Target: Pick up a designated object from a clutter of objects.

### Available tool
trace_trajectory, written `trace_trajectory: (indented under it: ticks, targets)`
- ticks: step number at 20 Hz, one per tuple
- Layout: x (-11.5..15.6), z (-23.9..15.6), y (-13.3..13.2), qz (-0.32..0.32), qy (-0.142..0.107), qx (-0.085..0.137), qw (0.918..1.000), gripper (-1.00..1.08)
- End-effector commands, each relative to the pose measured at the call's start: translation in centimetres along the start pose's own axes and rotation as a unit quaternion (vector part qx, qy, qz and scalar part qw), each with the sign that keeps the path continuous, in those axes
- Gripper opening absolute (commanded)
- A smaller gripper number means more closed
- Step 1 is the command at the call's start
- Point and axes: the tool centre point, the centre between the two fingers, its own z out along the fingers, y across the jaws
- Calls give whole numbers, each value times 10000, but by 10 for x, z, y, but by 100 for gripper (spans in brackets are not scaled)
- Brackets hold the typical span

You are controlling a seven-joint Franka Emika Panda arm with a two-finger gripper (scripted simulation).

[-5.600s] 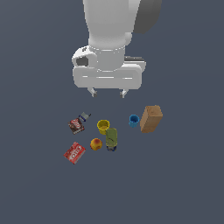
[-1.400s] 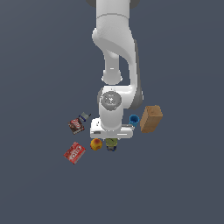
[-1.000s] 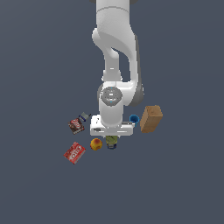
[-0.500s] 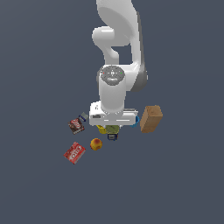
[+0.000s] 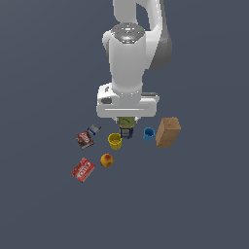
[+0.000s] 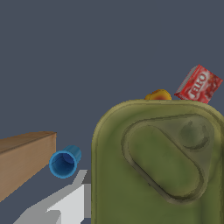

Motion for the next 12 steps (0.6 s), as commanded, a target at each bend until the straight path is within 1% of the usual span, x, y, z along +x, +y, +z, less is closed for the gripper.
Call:
trace_trajectory:
  ticks: [1,12]
  targets:
    - [-8,-30,-2,0,21,-1,10000,-100]
    - [-38,-141,-9,0,21,-1,10000,-100]
